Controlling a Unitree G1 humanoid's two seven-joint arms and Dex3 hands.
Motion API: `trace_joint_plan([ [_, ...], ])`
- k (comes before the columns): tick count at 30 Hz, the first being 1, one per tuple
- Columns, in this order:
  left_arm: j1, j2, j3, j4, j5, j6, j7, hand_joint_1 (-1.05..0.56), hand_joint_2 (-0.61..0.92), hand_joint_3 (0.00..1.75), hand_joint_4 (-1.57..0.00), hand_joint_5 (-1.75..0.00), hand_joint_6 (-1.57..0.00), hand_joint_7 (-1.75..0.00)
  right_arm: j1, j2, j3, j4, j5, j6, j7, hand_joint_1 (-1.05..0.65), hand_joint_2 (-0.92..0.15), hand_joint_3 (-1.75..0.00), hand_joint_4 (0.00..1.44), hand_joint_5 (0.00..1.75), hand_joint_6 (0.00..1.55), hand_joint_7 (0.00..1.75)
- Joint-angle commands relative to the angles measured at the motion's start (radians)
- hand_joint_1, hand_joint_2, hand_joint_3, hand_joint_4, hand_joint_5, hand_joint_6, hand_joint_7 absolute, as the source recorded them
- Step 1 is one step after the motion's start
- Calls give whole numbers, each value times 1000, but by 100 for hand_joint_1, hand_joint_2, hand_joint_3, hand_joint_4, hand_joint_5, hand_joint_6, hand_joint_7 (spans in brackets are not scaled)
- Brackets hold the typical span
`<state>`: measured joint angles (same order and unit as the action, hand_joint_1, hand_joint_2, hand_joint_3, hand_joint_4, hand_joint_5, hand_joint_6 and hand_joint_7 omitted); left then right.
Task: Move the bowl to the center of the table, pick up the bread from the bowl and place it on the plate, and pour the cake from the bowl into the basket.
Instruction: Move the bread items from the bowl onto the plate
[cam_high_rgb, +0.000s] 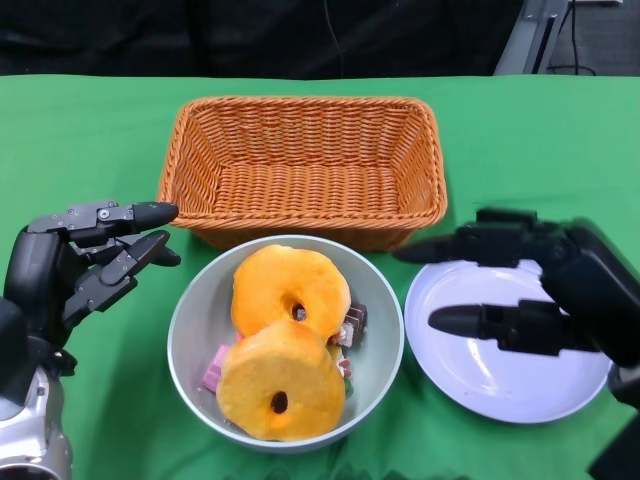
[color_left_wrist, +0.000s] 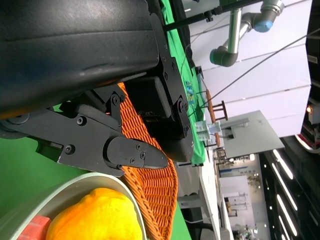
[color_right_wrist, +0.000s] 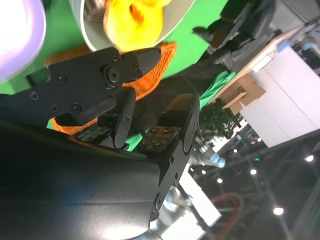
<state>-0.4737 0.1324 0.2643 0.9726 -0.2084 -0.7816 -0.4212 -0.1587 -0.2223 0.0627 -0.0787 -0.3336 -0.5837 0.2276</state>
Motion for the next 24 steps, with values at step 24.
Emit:
trace_joint_plan([
  [24, -15, 1, -13, 28, 58, -28, 119, -24, 92, 22, -81, -116, -89, -76, -142, -7, 186, -162, 218, 536, 269, -55, -89, -1, 67, 38, 73, 0],
])
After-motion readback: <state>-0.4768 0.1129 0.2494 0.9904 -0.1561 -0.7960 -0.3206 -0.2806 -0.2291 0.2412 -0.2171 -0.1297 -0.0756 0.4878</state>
